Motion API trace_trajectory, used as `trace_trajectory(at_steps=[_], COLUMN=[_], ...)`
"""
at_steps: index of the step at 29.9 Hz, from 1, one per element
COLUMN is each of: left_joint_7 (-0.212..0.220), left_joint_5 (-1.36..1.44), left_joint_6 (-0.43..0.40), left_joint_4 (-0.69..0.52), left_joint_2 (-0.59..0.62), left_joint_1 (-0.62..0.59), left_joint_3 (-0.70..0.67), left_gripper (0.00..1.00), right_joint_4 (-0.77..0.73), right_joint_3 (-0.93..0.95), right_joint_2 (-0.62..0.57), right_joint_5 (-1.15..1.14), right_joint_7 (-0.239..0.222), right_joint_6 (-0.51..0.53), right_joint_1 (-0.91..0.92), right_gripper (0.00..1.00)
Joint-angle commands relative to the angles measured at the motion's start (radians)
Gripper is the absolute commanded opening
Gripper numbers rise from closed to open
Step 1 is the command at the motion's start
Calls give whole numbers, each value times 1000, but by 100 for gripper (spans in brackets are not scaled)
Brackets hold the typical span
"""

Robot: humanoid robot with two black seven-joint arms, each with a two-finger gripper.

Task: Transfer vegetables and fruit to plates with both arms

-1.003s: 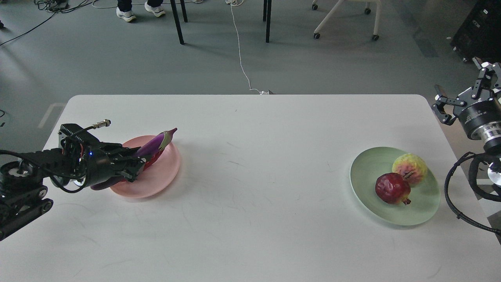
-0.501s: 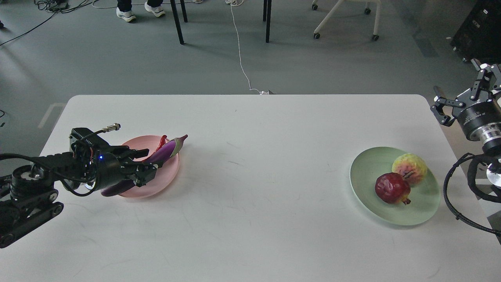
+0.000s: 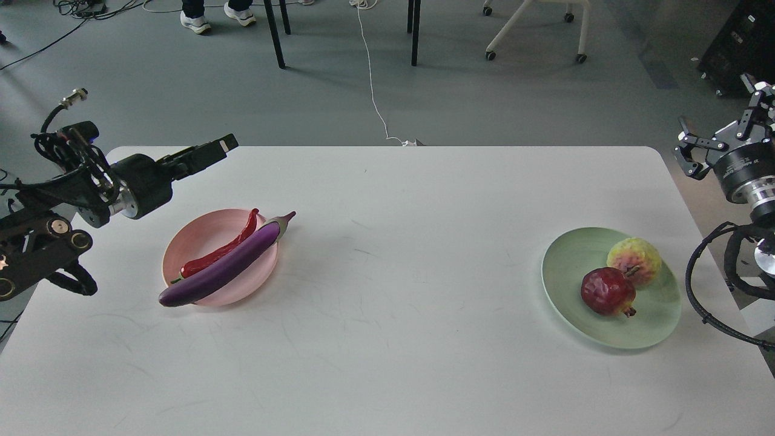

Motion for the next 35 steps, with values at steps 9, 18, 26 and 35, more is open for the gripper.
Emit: trace_trajectory(at_steps=[9, 18, 26, 35], left_joint_7=[3, 6, 103, 108], left_joint_5=[-568, -1139, -1329, -1354], left_joint_6=[-32, -165, -385, -408], left_joint_4=[105, 362, 647, 684], left_joint_2=[-90, -297, -446, -472], left_joint_1=[-49, -47, -36, -30], left_joint_3=[-93, -320, -462, -473], left_gripper=[98, 98, 98, 98], right_joint_4=[-9, -18, -26, -29], right_joint_3=[95, 150, 267, 248], right_joint_2=[3, 103, 184, 203], right_joint_5=[14, 143, 143, 129], right_joint_7=[-7, -105, -186, -188], right_joint_6=[0, 0, 0, 0], right_joint_1=[-7, -12, 0, 2], right_gripper=[99, 99, 99, 99])
